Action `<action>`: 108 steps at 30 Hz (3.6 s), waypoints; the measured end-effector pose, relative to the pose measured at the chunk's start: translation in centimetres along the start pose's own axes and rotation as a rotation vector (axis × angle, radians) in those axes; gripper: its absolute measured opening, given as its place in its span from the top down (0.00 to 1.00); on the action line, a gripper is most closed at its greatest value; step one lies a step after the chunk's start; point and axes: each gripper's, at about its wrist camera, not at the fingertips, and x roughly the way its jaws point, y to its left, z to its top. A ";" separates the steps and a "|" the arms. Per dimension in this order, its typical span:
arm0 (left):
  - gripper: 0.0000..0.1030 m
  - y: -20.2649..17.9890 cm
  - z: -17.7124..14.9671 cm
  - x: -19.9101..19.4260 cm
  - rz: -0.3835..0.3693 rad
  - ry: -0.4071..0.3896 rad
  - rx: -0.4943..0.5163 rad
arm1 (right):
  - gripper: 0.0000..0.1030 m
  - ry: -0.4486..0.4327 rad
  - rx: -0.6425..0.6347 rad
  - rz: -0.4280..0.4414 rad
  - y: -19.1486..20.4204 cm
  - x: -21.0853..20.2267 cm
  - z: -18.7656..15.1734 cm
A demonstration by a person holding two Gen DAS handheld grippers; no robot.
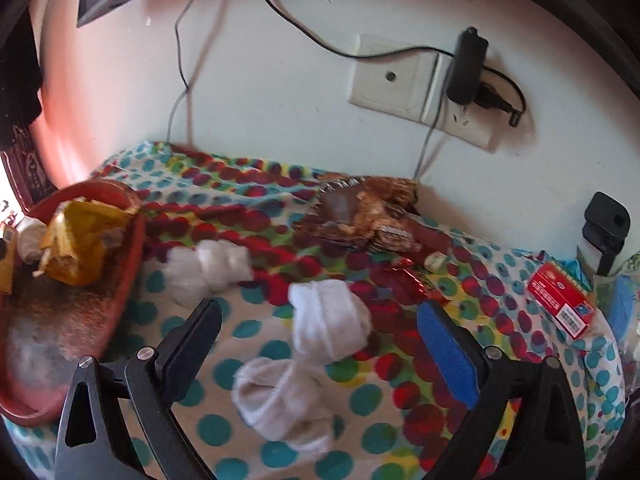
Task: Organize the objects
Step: 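Move the right tool to a white rolled sock on the bedspread, then grasp the white sock with the right tool while the left tool grasps another white sock, then carry the sock into the red tray and open the left tool while the right tool holds its sock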
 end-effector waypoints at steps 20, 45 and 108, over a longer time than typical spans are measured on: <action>0.35 -10.3 -3.1 -0.2 -0.097 -0.054 0.323 | 0.40 0.065 -0.005 0.048 -0.3 5.5 -1.2; 0.35 -17.8 -6.5 0.4 -0.276 0.026 0.434 | 0.58 0.035 0.255 0.005 -11.2 1.6 -6.4; 0.58 -26.0 -4.1 7.6 -0.209 0.191 0.268 | 0.56 0.148 0.237 -0.006 -10.3 4.5 -5.7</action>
